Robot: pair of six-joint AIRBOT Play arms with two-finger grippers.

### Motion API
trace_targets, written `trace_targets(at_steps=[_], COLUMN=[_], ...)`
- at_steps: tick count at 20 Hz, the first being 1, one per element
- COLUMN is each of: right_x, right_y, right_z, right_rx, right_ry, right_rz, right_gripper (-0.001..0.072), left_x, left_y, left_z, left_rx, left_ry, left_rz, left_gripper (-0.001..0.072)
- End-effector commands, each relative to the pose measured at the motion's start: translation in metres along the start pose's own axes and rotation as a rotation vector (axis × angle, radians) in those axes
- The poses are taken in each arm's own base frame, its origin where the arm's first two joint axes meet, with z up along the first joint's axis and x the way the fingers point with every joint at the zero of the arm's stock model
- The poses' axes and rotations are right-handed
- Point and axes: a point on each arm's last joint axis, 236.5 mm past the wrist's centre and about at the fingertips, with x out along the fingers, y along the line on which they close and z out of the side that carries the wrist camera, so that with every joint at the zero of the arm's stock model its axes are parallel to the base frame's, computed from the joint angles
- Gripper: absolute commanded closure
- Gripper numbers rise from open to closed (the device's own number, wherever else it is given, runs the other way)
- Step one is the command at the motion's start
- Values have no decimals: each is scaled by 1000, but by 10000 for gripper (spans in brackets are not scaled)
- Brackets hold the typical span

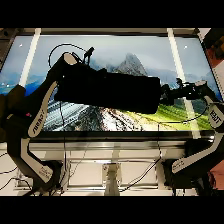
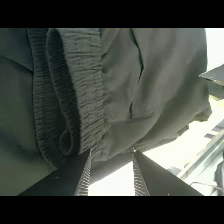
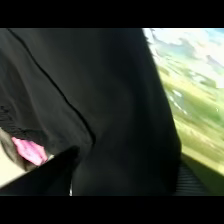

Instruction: Fold the clothes and pants, and hang the long-sleeved shirts on hangers.

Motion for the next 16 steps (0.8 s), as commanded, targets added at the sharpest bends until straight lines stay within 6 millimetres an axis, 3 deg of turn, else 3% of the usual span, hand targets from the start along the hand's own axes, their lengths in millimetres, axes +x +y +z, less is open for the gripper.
trace_targets(at_steps=[1,2,3,4,6,7,8,12,16], right_x=[14,13,11,7,-12,-28,-45,-124,-183], right_y=[3,4,5,6,1,-9,-18,-41,-37], right_z=[-3,-6,-8,-12,-15,-15,-15,-27,-45], right_rx=[-25,-26,-23,-28,-49,-64,-68,-56,-84], right_ry=[10,22,30,41,35,18,1,-72,-85], right_rz=[-22,-21,-20,-17,-52,-94,-127,-134,-104], right_gripper=[303,531,694,702,703,703,703,703,703], left_x=[3,7,11,16,29,37,46,97,153], left_y=[3,7,11,15,20,21,21,6,-23], left_z=[1,0,-2,-4,-11,-15,-21,-62,-113], left_rx=[-5,-12,-20,-36,-82,-84,-84,-99,-51], left_ry=[-5,4,13,24,48,64,83,191,277], left_rz=[3,5,7,10,14,16,16,19,19], left_gripper=[415,446,527,591,609,674,694,699,699])
